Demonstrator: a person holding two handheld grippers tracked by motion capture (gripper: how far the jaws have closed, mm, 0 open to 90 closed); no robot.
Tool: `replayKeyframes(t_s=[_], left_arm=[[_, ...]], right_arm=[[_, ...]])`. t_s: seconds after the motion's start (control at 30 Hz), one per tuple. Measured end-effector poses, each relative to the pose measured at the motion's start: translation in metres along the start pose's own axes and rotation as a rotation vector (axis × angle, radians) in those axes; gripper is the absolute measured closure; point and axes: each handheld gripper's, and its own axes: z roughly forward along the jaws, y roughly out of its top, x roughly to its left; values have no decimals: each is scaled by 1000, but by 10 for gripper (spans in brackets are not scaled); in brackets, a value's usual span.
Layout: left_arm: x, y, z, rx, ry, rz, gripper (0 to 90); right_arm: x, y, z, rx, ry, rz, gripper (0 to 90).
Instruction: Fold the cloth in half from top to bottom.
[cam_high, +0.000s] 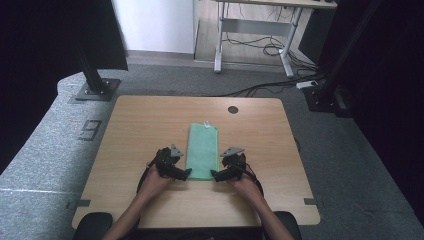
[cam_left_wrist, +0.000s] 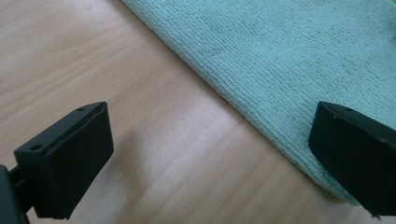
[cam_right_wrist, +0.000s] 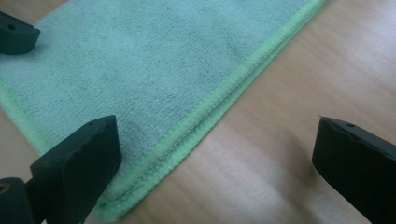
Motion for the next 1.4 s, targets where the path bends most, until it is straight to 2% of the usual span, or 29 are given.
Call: replayKeyframes(t_s=[0.13,0.23,0.37,0.43,0.5,0.63,0.77,0.9,0.97,1.17,1.27,1.4], left_arm=[[-7,-10,-7,-7,-22,-2,0],[-15,-15,-14,2,-33,5,0],[-20,-19,-21,28,-71,16,1],[-19,-16,-23,31,-59,27,0],[-14,-10,-24,19,-40,21,0],[-2,5,-17,-16,-29,-24,0],[7,15,-4,-17,-13,-47,0],[10,12,9,14,-5,-51,0],[12,7,11,1,-29,-86,0],[9,6,9,-2,-26,-74,11],[9,4,9,-12,-30,-75,15],[9,4,9,-9,-29,-74,15]], right_arm=[[8,-7,-6,0,22,-1,7],[14,-11,-10,6,36,-8,7],[22,-17,-16,11,55,-22,7],[25,-20,-19,11,58,-26,8],[27,-22,-21,11,57,-31,8],[29,-25,-24,13,65,-29,8],[31,-28,-27,15,70,-38,8],[33,-30,-30,15,75,-42,8],[33,-31,-30,16,77,-43,10],[33,-29,-31,29,90,-46,40],[28,-25,-32,26,113,-54,40],[17,-17,-29,4,96,-18,46]])
